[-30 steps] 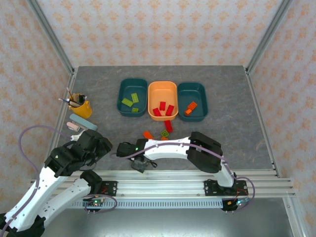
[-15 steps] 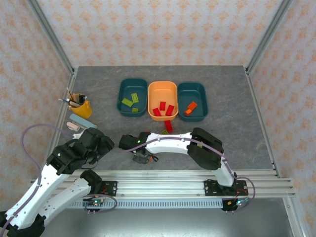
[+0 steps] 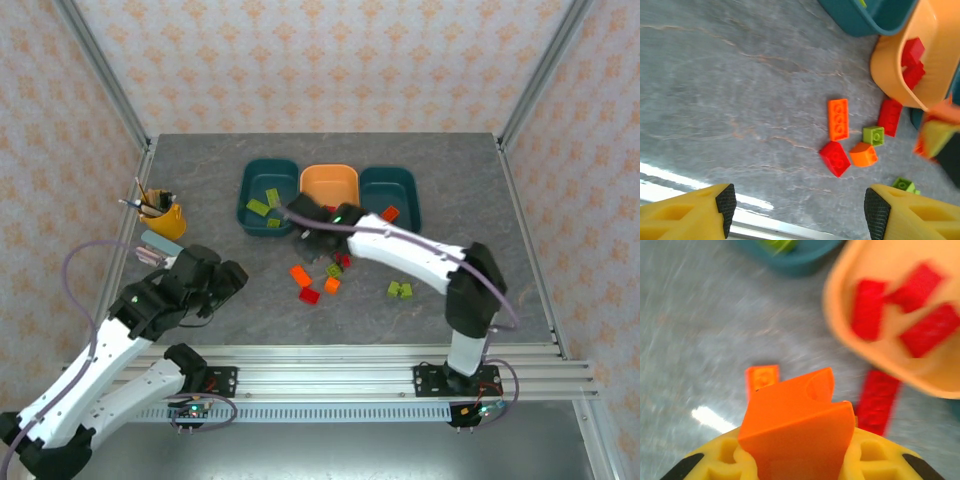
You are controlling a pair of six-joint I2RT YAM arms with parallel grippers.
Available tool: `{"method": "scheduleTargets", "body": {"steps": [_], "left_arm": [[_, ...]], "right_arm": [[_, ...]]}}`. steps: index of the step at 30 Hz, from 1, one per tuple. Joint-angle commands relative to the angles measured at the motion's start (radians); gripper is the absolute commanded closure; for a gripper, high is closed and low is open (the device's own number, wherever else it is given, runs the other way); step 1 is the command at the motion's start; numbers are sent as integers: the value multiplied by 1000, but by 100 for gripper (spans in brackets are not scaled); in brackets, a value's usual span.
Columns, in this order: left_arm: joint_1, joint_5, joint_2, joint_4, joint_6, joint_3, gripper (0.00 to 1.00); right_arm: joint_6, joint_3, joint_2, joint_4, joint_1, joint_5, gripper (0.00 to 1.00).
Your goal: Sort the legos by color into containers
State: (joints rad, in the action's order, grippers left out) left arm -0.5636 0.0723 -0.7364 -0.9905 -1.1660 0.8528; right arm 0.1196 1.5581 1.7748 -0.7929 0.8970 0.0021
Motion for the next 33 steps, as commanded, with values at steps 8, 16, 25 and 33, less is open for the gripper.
{"method": "scheduleTargets", "body": {"steps": [8, 16, 25, 33], "left_arm": [[-22, 59, -263, 247, 85, 156, 28], [-71, 61, -460, 294, 114, 280, 28], [-85, 40, -546, 296, 110, 345, 28], [-87, 15, -555, 252, 125, 362, 28]], "right_arm": [[184, 10, -39, -72, -393, 32, 79], [235, 228, 225, -97, -536, -58, 79], [264, 528, 520, -211, -575, -143, 76], [291, 514, 497, -220, -580, -152, 51]]}}
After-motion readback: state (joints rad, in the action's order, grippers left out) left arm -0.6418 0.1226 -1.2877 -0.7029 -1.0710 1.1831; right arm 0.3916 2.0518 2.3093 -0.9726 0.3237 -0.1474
